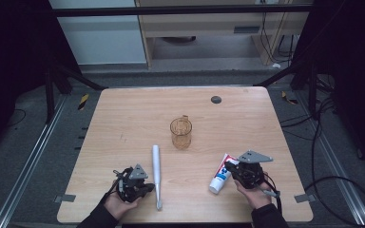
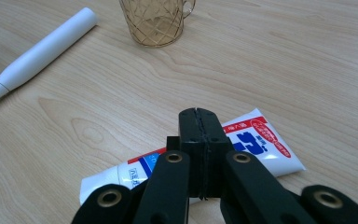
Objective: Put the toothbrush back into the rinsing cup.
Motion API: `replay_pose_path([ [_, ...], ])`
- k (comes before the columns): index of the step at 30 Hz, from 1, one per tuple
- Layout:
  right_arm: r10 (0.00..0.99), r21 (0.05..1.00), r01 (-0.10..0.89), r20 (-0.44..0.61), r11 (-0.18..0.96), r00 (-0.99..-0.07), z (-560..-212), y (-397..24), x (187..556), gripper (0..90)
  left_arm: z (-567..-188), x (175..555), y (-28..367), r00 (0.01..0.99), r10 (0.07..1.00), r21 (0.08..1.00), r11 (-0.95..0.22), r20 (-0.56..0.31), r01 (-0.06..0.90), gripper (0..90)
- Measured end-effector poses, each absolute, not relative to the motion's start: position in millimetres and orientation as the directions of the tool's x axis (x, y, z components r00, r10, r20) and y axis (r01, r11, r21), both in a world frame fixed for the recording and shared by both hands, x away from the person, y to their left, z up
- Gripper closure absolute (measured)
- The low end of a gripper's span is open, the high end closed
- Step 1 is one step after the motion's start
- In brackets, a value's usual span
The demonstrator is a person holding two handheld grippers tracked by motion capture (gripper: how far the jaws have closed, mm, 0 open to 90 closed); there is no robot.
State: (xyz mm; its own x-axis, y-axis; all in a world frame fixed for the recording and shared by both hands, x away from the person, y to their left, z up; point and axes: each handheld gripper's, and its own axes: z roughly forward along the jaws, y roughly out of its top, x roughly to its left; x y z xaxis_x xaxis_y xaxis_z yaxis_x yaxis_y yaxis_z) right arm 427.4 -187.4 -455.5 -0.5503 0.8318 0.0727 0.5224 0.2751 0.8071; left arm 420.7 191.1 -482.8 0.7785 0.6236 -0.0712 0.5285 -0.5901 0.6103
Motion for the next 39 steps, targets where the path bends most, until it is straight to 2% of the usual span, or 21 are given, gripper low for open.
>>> replay_pose_path([
  [18,0.841,0.808,0.527,0.077,0.262,-0.536,-456,-192,429,90.0,-481,426,178,0.788,0.613,0.643,-0.579,-0.064,0.502,89.4],
  [23,0.846,0.810,0.528,0.078,0.254,-0.527,-455,-194,429,90.0,-468,431,186,0.772,0.633,0.686,-0.536,-0.058,0.492,89.4],
  [31,0.858,0.811,0.525,0.060,0.256,-0.511,-455,-197,430,90.0,-434,463,201,0.707,0.707,0.734,-0.487,0.014,0.473,89.4],
  [39,0.874,0.811,0.522,0.029,0.263,-0.485,-454,-201,429,90.0,-438,501,196,0.684,0.729,0.723,-0.483,0.019,0.495,89.4],
])
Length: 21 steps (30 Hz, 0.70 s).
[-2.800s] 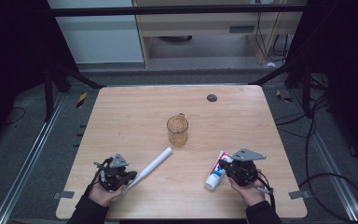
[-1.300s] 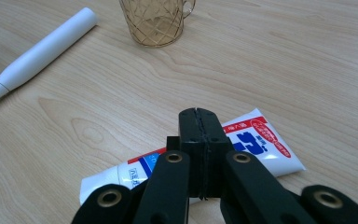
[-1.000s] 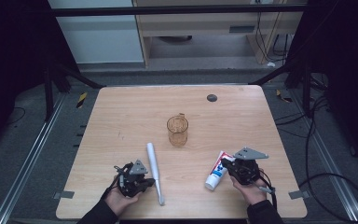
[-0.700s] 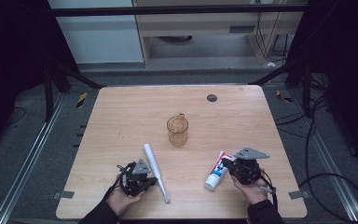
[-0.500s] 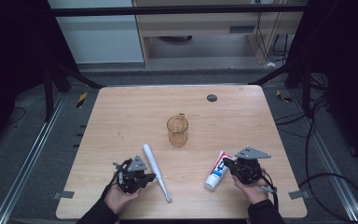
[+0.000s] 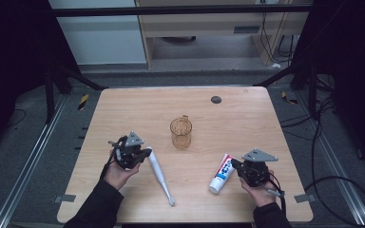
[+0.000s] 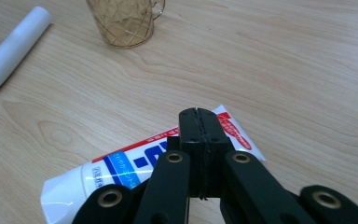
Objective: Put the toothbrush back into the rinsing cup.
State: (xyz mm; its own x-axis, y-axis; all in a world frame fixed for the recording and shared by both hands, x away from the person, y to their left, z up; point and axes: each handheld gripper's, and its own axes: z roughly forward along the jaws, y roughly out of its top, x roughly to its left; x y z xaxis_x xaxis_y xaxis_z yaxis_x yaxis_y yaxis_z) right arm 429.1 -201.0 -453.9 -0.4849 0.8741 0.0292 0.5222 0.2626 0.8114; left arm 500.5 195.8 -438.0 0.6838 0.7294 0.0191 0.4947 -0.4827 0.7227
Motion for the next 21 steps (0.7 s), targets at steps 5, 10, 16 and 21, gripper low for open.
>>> replay_pose_path([
  [5,0.883,0.818,0.520,0.032,0.246,-0.467,-454,-207,429,90.0,-448,523,187,0.692,0.721,0.708,-0.508,0.036,0.492,89.5],
  [10,0.881,0.821,0.519,0.043,0.238,-0.471,-453,-210,430,90.0,-457,532,181,0.713,0.699,0.687,-0.543,0.052,0.483,89.5],
  [16,0.884,0.824,0.515,0.036,0.237,-0.466,-454,-208,429,90.0,-462,533,181,0.722,0.691,0.670,-0.556,0.044,0.492,89.5],
  [21,0.887,0.835,0.495,0.016,0.242,-0.462,-451,-206,427,90.0,-468,533,179,0.728,0.684,0.650,-0.576,0.051,0.496,89.5],
])
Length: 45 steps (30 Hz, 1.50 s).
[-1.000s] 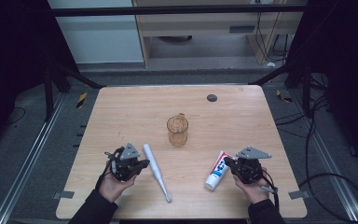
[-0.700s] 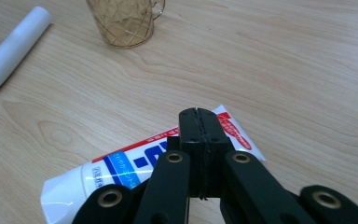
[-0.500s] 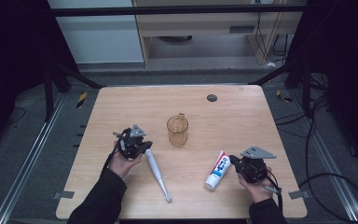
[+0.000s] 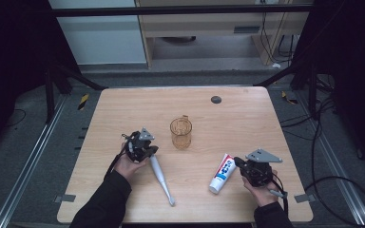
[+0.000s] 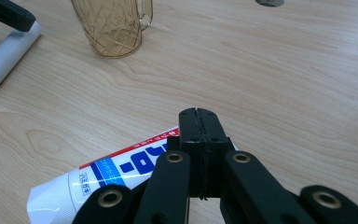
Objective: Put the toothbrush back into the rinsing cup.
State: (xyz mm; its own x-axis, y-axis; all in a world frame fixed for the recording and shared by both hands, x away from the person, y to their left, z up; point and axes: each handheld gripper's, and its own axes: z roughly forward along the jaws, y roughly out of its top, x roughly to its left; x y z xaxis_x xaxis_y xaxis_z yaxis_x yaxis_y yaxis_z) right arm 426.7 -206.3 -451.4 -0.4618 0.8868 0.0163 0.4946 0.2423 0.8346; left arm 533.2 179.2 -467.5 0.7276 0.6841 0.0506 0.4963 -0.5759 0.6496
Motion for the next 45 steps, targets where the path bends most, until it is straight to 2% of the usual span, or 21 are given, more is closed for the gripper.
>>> replay_pose_path([
  [45,0.896,0.824,0.510,0.009,0.245,-0.445,-452,-211,426,89.9,-471,503,196,0.739,0.669,0.608,-0.618,0.073,0.499,89.5],
])
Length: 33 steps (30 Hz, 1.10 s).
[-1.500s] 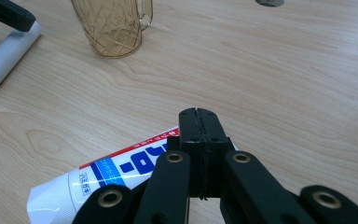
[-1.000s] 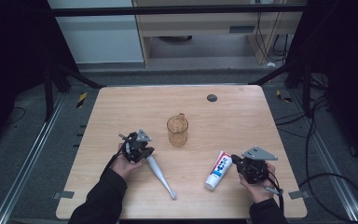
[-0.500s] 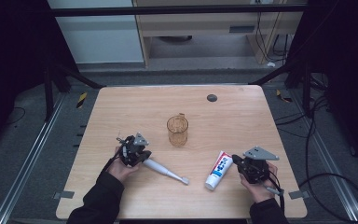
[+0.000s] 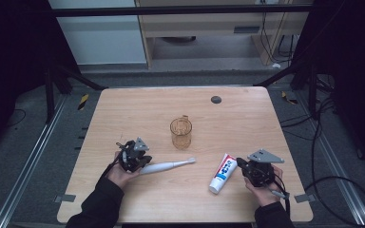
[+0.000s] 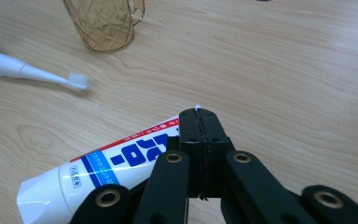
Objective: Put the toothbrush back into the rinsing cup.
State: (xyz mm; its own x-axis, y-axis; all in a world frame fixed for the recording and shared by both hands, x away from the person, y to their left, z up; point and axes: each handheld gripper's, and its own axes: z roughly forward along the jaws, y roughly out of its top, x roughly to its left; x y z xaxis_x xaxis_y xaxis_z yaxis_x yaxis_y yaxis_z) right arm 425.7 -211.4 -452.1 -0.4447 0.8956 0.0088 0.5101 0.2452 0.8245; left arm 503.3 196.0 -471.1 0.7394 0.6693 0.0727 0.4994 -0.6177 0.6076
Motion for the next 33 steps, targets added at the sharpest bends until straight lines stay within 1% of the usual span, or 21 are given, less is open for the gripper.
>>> replay_pose_path([
  [4,0.896,0.827,0.504,0.003,0.247,-0.443,-451,-212,425,89.5,-465,501,200,0.740,0.668,0.626,-0.608,0.072,0.488,89.1],
  [7,0.900,0.831,0.498,-0.009,0.249,-0.435,-451,-214,425,86.8,-455,497,207,0.736,0.672,0.658,-0.592,0.085,0.465,82.6],
  [8,0.900,0.831,0.498,-0.009,0.249,-0.435,-451,-214,425,86.8,-455,497,207,0.736,0.672,0.658,-0.592,0.085,0.465,79.2],
  [9,0.905,0.833,0.497,-0.012,0.245,-0.426,-451,-216,424,83.7,-451,495,211,0.720,0.688,0.671,-0.579,0.097,0.463,77.3],
  [10,0.905,0.833,0.497,-0.012,0.245,-0.426,-451,-216,424,83.7,-451,495,211,0.720,0.688,0.671,-0.579,0.097,0.463,73.9],
  [11,0.908,0.832,0.495,-0.023,0.250,-0.418,-451,-217,424,81.1,-448,494,215,0.706,0.703,0.679,-0.560,0.085,0.475,71.2],
  [12,0.908,0.832,0.495,-0.023,0.250,-0.418,-451,-217,424,81.1,-448,494,215,0.706,0.703,0.679,-0.560,0.085,0.475,68.6],
  [13,0.909,0.832,0.496,-0.025,0.250,-0.415,-451,-218,424,80.1,-448,495,216,0.695,0.714,0.674,-0.555,0.084,0.487,68.6],
  [14,0.912,0.832,0.495,-0.034,0.252,-0.409,-451,-220,425,78.8,-448,495,217,0.686,0.722,0.674,-0.552,0.092,0.491,63.8],
  [16,0.915,0.833,0.494,-0.034,0.248,-0.402,-451,-222,425,77.9,-446,496,220,0.679,0.729,0.683,-0.538,0.085,0.493,60.7],
  [19,0.917,0.836,0.492,-0.032,0.243,-0.397,-450,-225,425,76.9,-444,496,220,0.670,0.738,0.693,-0.527,0.086,0.492,60.4],
  [21,0.921,0.838,0.491,-0.035,0.238,-0.388,-450,-227,425,75.1,-443,496,220,0.665,0.743,0.702,-0.514,0.076,0.493,54.2],
  [24,0.931,0.840,0.490,-0.048,0.235,-0.363,-451,-231,425,74.5,-438,497,219,0.660,0.749,0.720,-0.490,0.060,0.491,51.4],
  [27,0.933,0.841,0.490,-0.048,0.230,-0.356,-450,-232,425,73.5,-435,498,217,0.660,0.749,0.720,-0.486,0.051,0.496,49.2],
  [28,0.934,0.843,0.488,-0.047,0.227,-0.354,-449,-233,425,71.7,-432,499,214,0.664,0.746,0.720,-0.488,0.051,0.493,45.7],
  [31,0.938,0.843,0.490,-0.049,0.222,-0.342,-449,-235,425,69.4,-429,501,210,0.677,0.735,0.716,-0.492,0.038,0.495,39.7],
  [33,0.940,0.842,0.491,-0.049,0.221,-0.339,-449,-235,425,69.3,-428,501,208,0.679,0.733,0.714,-0.495,0.038,0.494,38.0],
])
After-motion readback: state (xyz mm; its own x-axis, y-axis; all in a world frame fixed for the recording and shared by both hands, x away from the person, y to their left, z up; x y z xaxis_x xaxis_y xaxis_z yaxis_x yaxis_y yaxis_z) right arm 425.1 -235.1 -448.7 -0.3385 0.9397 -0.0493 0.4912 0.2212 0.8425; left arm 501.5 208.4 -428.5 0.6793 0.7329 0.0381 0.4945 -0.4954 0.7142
